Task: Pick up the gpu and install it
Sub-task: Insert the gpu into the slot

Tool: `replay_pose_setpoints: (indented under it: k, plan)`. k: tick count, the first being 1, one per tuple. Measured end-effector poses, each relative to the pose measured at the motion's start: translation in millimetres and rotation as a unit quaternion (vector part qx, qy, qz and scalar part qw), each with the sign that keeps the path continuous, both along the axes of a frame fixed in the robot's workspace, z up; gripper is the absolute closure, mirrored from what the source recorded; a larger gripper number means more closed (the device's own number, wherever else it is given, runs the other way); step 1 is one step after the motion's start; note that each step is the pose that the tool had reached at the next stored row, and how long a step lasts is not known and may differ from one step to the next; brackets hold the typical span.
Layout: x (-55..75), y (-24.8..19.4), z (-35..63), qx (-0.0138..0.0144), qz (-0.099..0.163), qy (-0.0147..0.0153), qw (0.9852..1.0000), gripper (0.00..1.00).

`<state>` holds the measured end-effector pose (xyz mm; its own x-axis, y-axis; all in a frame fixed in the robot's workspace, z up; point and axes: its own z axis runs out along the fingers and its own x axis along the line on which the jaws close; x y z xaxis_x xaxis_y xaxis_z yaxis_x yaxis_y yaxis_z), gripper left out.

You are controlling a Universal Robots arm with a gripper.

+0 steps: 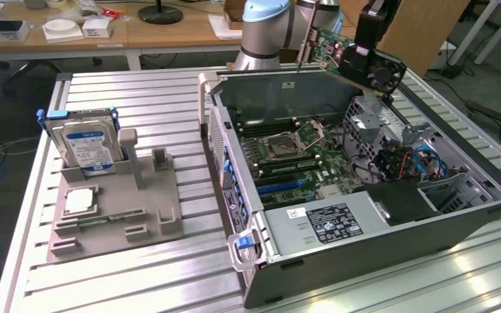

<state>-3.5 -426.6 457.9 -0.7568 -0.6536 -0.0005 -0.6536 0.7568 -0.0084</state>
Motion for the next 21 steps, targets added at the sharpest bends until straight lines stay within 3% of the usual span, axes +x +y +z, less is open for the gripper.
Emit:
replay_pose_setpoints:
  k: [5, 11, 21]
  plan:
    - [0.0, 0.0, 0.0, 0.0000, 0.028, 0.0000, 0.9996, 0.73]
    - [0.0, 0.0, 0.0, 0.0000, 0.066, 0.0000, 0.9978, 0.73]
    - [0.0, 0.0, 0.0, 0.0001, 0.127, 0.0000, 0.9919, 0.73]
